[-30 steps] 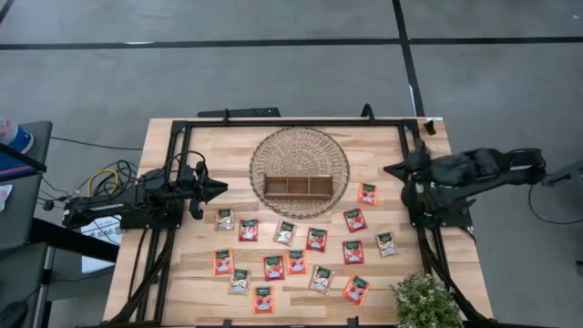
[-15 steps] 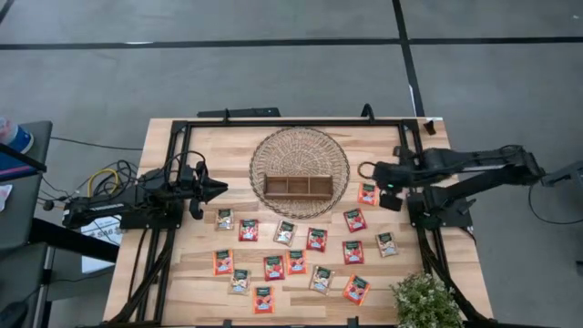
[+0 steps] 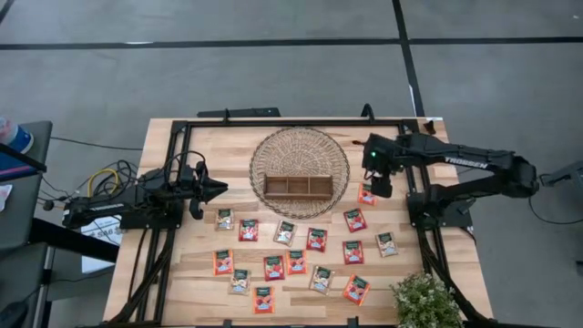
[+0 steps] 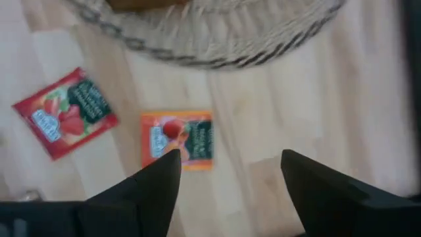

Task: Pick & Place Tea
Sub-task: Put the orange tea bag into the right section of the wooden organizer

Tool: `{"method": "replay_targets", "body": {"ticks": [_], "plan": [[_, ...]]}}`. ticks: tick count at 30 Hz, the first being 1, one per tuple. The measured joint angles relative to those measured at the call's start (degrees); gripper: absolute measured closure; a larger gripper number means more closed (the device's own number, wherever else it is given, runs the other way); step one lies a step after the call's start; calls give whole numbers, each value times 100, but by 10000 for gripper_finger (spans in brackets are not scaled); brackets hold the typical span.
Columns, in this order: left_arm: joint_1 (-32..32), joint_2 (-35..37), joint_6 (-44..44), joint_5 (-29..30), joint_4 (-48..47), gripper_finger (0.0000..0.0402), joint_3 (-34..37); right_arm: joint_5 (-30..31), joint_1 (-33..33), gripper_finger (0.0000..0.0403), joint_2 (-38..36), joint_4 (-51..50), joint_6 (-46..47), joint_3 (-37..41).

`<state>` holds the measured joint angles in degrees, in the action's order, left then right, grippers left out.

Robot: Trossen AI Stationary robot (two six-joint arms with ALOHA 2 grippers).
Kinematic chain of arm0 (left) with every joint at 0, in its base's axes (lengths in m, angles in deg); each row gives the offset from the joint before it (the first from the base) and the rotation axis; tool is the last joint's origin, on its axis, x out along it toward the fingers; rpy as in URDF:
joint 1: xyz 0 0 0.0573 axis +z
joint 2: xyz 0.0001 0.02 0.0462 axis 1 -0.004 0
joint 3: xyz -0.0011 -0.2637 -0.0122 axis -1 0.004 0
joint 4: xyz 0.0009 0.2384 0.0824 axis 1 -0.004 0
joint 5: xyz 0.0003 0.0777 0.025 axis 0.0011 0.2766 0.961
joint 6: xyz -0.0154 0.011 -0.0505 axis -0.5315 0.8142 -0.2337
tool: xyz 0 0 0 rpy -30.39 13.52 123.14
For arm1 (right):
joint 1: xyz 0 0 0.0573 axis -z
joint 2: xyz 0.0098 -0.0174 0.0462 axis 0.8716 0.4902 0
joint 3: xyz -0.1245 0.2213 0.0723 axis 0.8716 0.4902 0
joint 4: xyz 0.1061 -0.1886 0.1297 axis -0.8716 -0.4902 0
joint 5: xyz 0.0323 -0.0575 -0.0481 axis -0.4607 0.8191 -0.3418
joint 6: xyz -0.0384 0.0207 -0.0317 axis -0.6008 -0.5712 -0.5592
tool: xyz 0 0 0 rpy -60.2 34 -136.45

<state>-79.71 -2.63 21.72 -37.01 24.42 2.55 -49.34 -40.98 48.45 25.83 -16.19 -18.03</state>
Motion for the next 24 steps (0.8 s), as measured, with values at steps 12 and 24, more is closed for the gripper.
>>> {"method": "replay_targets", "body": {"ticks": [12,24], "plan": [[0,0,1,-2,0,351,0,-340,398,138,447,830,-703,942],[-1,0,1,-2,-4,351,0,-423,286,138,1698,1800,-877,1093]]}}
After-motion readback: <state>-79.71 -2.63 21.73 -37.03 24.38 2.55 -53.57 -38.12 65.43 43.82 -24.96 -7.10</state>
